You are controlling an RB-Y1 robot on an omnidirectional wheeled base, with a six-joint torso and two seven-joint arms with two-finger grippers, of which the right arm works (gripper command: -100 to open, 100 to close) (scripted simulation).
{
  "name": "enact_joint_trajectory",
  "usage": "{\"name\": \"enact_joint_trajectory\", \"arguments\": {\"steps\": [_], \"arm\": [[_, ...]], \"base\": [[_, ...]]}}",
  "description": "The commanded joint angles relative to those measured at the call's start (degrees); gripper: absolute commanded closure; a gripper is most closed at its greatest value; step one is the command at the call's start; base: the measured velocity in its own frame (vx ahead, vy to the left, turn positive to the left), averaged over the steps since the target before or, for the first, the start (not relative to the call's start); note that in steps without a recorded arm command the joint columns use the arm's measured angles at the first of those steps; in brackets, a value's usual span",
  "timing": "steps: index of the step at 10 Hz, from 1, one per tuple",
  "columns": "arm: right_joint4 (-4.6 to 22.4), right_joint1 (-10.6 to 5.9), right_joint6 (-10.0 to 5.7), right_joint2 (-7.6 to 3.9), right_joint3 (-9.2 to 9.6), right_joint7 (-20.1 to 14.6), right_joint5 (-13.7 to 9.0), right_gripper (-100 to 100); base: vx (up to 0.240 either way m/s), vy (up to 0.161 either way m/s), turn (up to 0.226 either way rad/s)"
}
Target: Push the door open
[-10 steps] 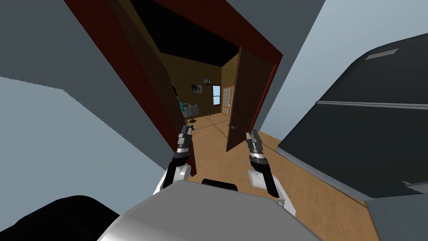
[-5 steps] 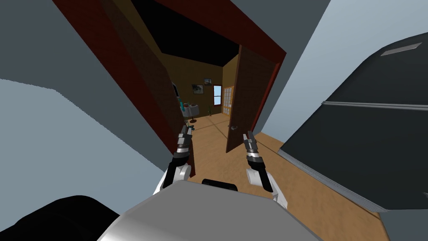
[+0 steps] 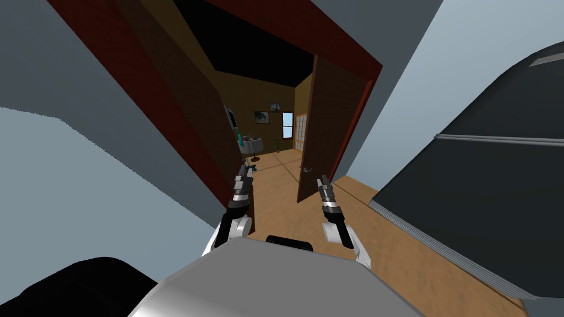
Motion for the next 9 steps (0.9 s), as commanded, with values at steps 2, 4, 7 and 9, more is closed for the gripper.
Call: {"name": "enact_joint_trajectory", "arguments": {"steps": [2,4,7,9], "arm": [[3.8,-1.64,-0.54,-0.20,0.06,-0.5,0.5,-100],[6.4,-2.48,-1.03,-0.30,0.13,-0.7,0.8,-100],[10.6,-4.19,-2.01,-0.46,0.27,-1.3,1.4,-100],[13.2,-5.04,-2.50,-0.54,0.34,-1.6,1.7,-100]], "base": [[0.057,-0.070,0.036],[0.040,-0.054,0.029],[0.054,-0.070,0.048],[0.039,-0.053,0.034]]}}
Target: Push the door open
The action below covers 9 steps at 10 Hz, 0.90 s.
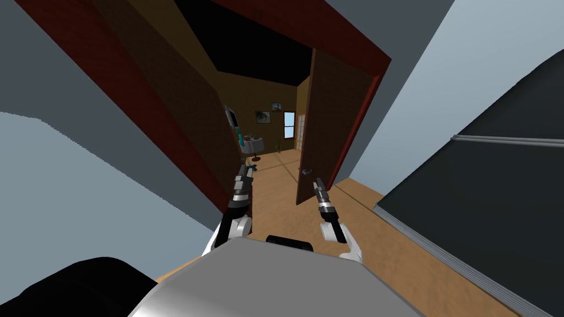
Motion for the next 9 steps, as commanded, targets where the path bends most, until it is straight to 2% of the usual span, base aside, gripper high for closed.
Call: {"name": "enact_joint_trajectory", "arguments": {"steps": [1,2,4,5,8,9], "arm": [[2.9,-1.35,-0.90,0.09,0.15,-0.3,0.5,-100],[3.7,-1.35,-0.90,0.09,0.15,-0.3,0.5,-100],[7.7,-3.06,-1.87,0.04,0.29,-0.9,1.1,-100],[8.2,-3.06,-1.87,0.04,0.29,-0.9,1.1,-100],[14.8,-5.58,-3.32,0.03,0.49,-1.7,2.0,-100],[14.9,-5.58,-3.32,0.03,0.49,-1.7,2.0,-100]], "base": [[0.061,-0.094,0.074],[0.059,-0.075,0.033],[0.060,-0.086,0.053],[0.043,-0.078,0.029],[0.068,-0.086,0.060],[0.045,-0.087,0.025]]}}
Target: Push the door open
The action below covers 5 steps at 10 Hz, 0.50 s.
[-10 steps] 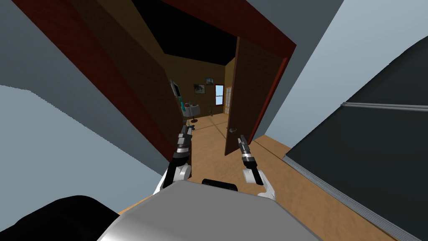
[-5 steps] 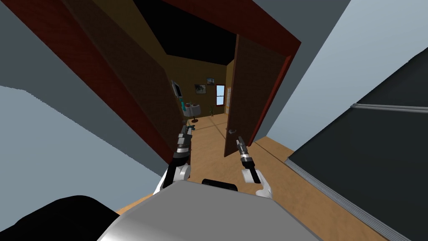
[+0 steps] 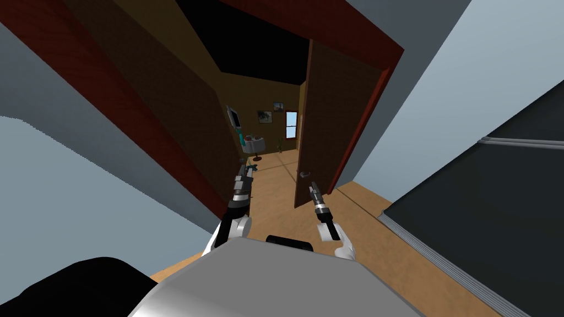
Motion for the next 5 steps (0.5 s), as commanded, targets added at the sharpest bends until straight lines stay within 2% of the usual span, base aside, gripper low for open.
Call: {"name": "enact_joint_trajectory", "arguments": {"steps": [1,4,5], "arm": [[2.7,-1.16,-0.49,-0.06,0.02,-0.4,0.3,-100],[9.0,-3.59,-1.88,0.06,0.22,-1.2,1.2,-100],[9.1,-3.59,-1.88,0.06,0.22,-1.2,1.2,-100]], "base": [[0.027,-0.072,0.044],[0.069,-0.106,0.064],[0.052,-0.080,0.027]]}}
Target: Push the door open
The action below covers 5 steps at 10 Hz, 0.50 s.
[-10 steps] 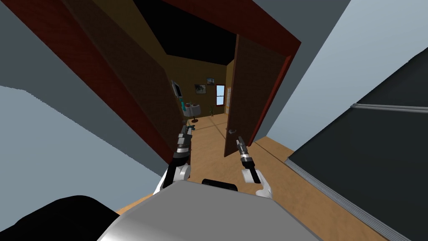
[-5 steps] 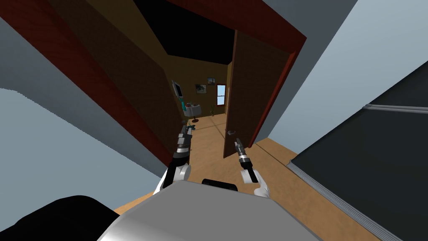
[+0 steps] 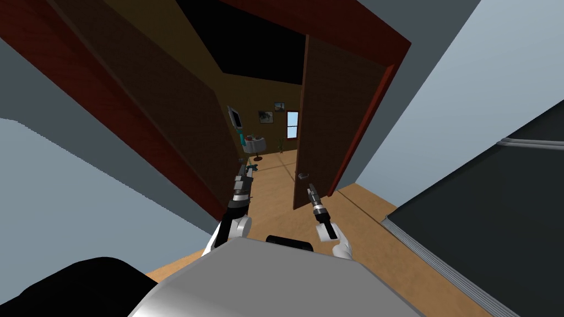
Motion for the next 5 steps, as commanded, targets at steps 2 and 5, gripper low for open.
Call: {"name": "enact_joint_trajectory", "arguments": {"steps": [2,5], "arm": [[4.2,-1.76,-1.14,0.19,0.12,-0.5,0.6,-100],[8.7,-3.23,-1.98,0.37,0.24,-0.9,1.1,-100]], "base": [[0.048,-0.084,0.052],[0.049,-0.082,0.038]]}}
